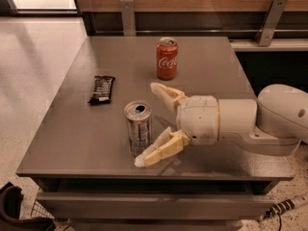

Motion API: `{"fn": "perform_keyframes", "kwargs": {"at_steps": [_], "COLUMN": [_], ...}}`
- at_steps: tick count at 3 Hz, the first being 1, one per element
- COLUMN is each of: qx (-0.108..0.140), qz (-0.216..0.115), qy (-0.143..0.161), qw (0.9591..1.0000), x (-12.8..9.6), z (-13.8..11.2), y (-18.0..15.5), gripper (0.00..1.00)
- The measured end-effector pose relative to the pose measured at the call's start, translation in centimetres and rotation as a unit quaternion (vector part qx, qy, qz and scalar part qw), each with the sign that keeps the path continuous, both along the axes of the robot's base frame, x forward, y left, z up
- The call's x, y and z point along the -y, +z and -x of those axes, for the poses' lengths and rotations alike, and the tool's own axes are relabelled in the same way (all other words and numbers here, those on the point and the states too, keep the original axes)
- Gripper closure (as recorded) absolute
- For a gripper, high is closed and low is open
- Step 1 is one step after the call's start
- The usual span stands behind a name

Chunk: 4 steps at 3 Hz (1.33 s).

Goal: Pick redbull can

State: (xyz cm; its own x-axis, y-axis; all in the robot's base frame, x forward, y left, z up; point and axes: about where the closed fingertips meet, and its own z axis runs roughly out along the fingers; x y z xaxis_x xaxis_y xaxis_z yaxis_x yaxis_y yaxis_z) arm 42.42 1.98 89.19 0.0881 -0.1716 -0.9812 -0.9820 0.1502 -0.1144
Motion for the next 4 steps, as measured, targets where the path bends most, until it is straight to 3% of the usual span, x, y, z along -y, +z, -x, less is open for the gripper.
{"fn": "perform_keyframes", "kwargs": {"at_steps": [1,4], "qx": [0.001,0.003], "qz": [0.015,0.016], "qy": [0.001,0.003], "qw": [0.9999,0.9999], "x": [-1.46,-1.71], "z": [0.27,0.41], "y": [0.07,0.22], "gripper": [0.23,0.92]}}
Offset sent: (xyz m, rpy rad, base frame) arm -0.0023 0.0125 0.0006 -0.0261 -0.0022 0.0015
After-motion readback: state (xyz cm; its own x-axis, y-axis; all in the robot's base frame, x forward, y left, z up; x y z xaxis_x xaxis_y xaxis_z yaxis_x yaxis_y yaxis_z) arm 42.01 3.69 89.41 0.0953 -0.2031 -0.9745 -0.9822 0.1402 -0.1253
